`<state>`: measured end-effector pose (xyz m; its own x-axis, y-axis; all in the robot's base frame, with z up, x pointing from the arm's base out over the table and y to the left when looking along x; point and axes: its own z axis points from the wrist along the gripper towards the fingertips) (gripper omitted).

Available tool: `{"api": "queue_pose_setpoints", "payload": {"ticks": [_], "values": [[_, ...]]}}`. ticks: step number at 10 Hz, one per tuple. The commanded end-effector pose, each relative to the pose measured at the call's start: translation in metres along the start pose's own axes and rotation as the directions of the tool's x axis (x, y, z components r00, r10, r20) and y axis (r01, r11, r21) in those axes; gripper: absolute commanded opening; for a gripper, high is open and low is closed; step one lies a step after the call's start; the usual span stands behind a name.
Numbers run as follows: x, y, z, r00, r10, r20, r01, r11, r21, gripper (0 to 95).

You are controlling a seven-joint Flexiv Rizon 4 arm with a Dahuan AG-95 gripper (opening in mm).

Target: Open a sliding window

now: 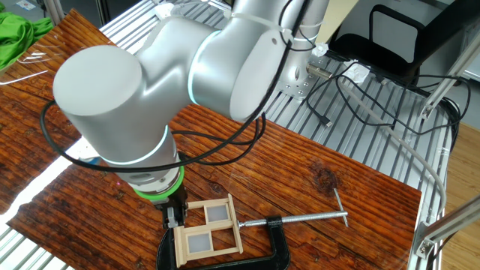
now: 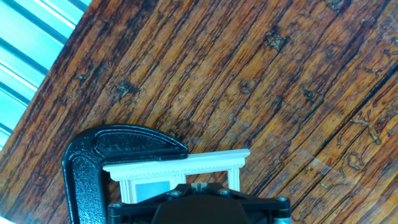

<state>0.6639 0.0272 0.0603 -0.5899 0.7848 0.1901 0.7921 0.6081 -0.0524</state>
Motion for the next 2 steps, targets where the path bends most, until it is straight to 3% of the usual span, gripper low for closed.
{"api": "queue_pose_setpoints", "payload": {"ticks": [1, 2], "values": [[-0.0014, -0.0007, 0.0001, 1.000, 0.002, -0.002, -0.002, 1.000, 0.000, 0.0], [-0.0018, -0.0009, 0.0003, 1.000, 0.003, -0.003, -0.003, 1.000, 0.000, 0.0]]}}
